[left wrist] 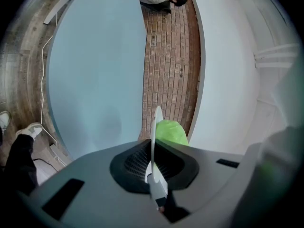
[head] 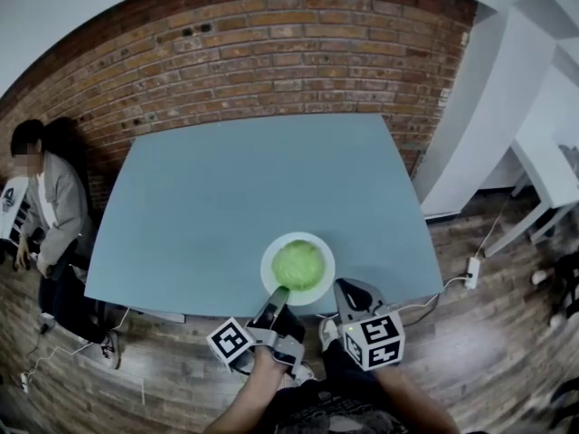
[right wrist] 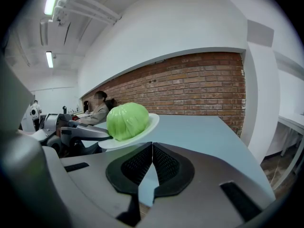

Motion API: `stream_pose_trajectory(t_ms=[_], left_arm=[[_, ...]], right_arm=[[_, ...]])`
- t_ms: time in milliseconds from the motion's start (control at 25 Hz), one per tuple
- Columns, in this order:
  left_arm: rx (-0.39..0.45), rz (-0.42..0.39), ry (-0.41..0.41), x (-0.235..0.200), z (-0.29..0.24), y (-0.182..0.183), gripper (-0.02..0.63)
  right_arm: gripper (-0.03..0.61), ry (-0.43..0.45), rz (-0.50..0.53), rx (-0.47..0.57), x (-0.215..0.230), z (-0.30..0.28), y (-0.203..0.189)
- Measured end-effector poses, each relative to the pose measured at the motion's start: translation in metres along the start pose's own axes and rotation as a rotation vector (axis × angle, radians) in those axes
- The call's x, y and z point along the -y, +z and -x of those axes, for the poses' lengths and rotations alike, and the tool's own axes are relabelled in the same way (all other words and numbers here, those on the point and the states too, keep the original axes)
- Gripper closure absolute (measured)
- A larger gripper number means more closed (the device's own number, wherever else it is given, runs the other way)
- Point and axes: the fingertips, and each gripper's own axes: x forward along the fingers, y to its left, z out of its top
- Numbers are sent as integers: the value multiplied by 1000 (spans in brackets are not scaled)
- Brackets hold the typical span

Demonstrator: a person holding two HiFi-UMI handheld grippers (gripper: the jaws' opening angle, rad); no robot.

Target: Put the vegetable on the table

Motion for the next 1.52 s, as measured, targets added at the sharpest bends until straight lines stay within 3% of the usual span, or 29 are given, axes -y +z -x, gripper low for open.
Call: stream_pose_trajectory(t_ms=[760,1520], left_arm=[[11,-10,46,-20,-83,14,603],[-5,-50,116,-54,-139,36,603]], right_arm=[[569,22,-8,-16,63,-59,16],[569,63,-8,-50,97,-117,20]])
